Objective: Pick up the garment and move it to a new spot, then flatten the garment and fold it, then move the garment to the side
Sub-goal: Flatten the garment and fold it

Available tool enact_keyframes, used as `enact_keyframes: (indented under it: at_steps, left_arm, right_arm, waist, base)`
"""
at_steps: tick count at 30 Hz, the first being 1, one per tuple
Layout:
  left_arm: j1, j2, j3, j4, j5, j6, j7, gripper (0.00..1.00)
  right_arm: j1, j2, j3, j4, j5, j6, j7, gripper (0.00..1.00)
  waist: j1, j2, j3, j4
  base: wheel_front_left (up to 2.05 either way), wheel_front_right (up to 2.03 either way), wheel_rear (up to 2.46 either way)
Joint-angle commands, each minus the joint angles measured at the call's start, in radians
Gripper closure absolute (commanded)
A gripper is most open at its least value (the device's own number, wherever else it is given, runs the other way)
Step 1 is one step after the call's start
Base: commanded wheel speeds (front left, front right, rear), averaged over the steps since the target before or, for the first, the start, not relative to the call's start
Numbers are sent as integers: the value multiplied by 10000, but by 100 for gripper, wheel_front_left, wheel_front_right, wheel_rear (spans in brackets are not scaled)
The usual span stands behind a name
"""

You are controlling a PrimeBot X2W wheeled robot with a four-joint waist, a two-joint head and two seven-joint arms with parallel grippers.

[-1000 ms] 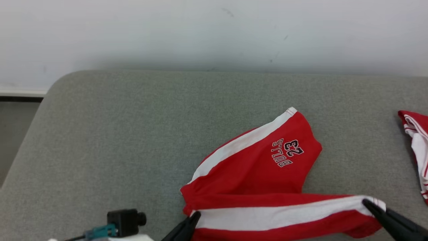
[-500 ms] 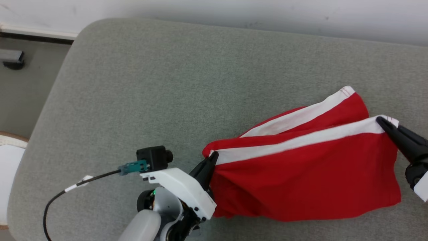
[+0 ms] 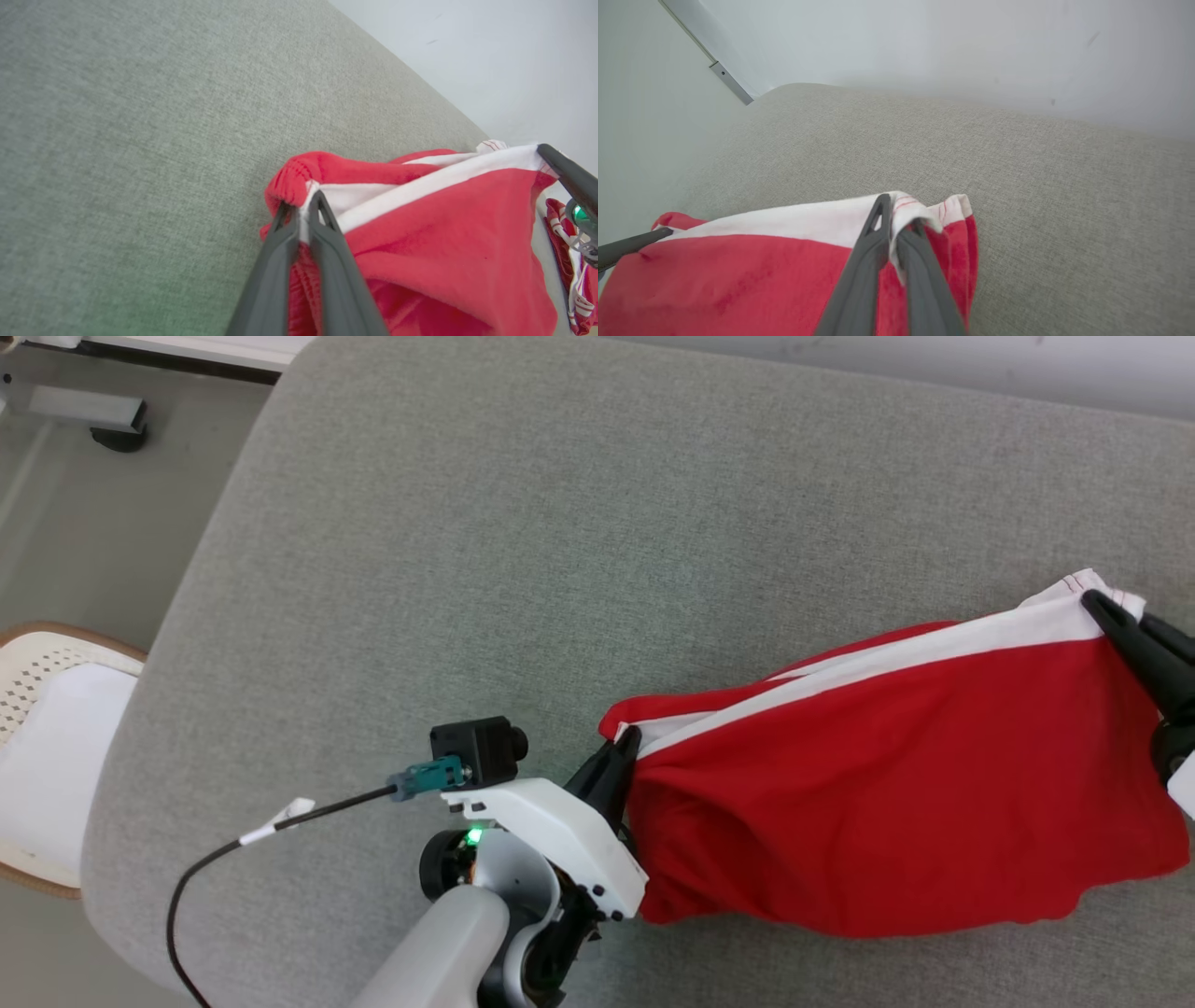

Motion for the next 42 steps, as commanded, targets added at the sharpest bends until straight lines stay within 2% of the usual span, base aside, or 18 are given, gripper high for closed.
enact_keyframes:
  at_steps: [1,4,9,11,12,13,18,23,26,30,34,42]
  left_arm:
    - [-106,41,-2,48,-92,6,-58,85]
    - [-98,33,-96,185,-234,72,-188,65]
    - [9,74,-43,318,-260,188,-368,63]
    - [70,145,18,322,-254,213,-426,57]
    - [91,182,50,304,-209,266,-464,31]
    - [109,228,55,267,-112,288,-515,0]
    - [285,601,14,-5,376,580,-833,0]
    - [344,1283,-322,-467,1889,1191,-1833,0]
    - [520,1476,-487,-791,2636,1552,-2555,0]
    - [715,1459,-652,-1088,3293,1881,-3303,0]
    - [960,1305,-813,-1235,3925,2117,-3591,0]
    - [1420,759,-784,-1577,4804,2014,-3658,0]
  right_arm:
    - [-99,-5,16,41,78,-24,-48,0]
    - [-171,-33,321,26,299,-24,-34,0]
    - [-91,-358,420,-4,1011,-24,-191,0]
    - [-76,-572,412,62,1212,-24,-299,0]
    - [-56,-654,414,99,1301,-25,-338,0]
    - [-19,-740,414,119,1388,-24,-387,0]
    - [223,-960,531,219,1611,-24,-666,0]
    - [459,-853,929,217,1767,-24,-437,0]
    - [511,-795,1163,232,1792,-24,-233,0]
    - [444,-747,1477,460,1572,-24,11,0]
    - [206,-596,1666,871,1392,-24,103,0]
    - [-13,-451,1838,1761,1544,-25,255,0]
  waist:
    - [-2,0,-4,-20]
    - [-2,0,-74,-137]
    - [-2,0,-274,-371]
    - [-2,0,-342,-449]
    - [-2,0,-379,-482]
    - [-2,0,-424,-514]
    - [-2,0,-747,-668]
    - [-2,0,-1043,-711]
    - [-2,0,-1067,-637]
    - [-2,0,-925,-408]
    - [-2,0,-705,-128]
    - [-2,0,-383,470]
  base:
    - [0,0,0]
    - [0,0,0]
    - [0,0,0]
    - [0,0,0]
    - [0,0,0]
    - [0,0,0]
    - [0,0,0]
    - [0,0,0]
    - [0,0,0]
    - [0,0,0]
    - [0,0,0]
    - [0,0,0]
